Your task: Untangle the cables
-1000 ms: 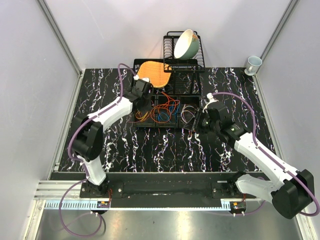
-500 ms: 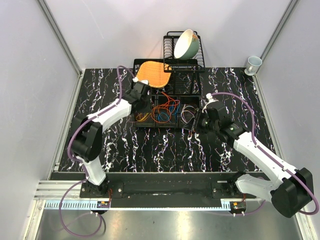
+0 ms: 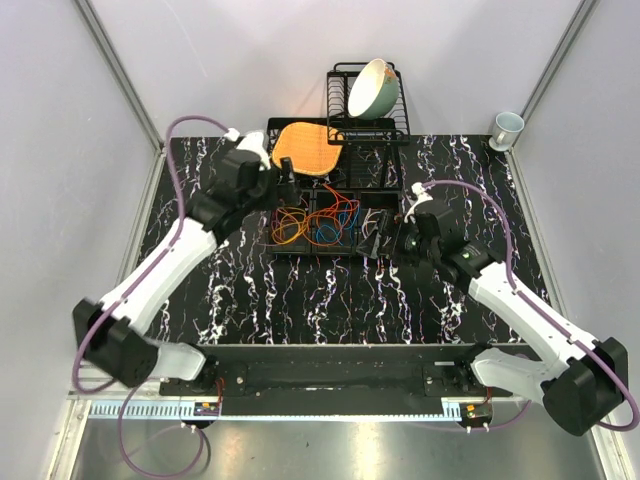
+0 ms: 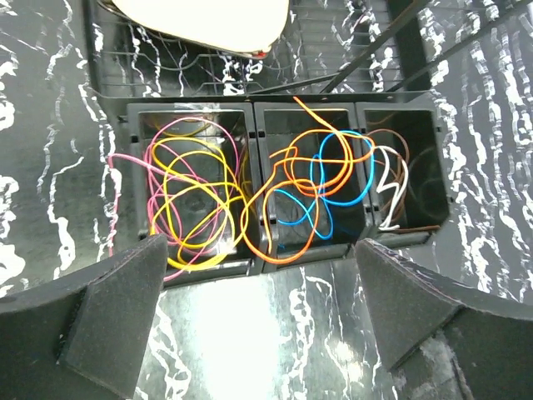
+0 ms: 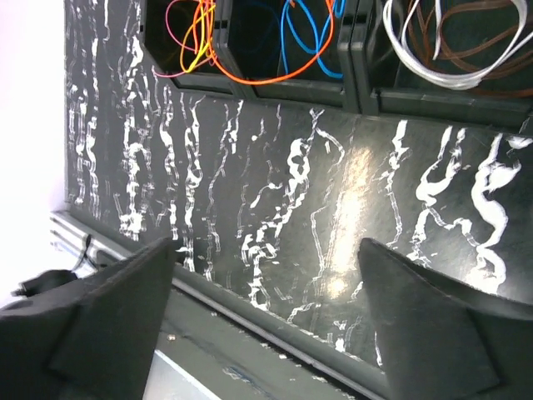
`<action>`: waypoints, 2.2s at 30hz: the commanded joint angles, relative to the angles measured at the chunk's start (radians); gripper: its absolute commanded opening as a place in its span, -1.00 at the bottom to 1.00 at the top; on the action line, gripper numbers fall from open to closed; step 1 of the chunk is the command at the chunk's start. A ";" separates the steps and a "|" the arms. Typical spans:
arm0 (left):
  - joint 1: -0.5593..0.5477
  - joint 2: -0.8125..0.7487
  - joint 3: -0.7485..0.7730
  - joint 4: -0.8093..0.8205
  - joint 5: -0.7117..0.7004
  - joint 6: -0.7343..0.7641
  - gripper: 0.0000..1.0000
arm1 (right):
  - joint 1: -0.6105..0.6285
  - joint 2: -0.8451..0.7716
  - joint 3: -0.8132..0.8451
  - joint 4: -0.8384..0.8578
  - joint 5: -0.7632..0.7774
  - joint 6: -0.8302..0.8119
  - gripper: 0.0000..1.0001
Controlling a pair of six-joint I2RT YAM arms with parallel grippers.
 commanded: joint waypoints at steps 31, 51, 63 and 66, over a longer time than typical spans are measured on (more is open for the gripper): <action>0.003 -0.725 -0.420 -0.275 -0.181 0.027 0.97 | -0.005 -0.518 -0.773 1.020 0.867 -0.753 0.99; -0.045 -0.745 -0.423 -0.293 -0.203 0.003 0.97 | -0.443 0.453 -0.647 1.702 0.457 -0.707 0.99; -0.043 -0.792 -0.428 -0.272 -0.191 0.003 0.97 | -0.452 0.485 -0.607 1.719 0.537 -0.687 0.99; -0.045 -0.783 -0.422 -0.269 -0.180 -0.005 0.97 | -0.452 0.486 -0.607 1.719 0.537 -0.687 0.99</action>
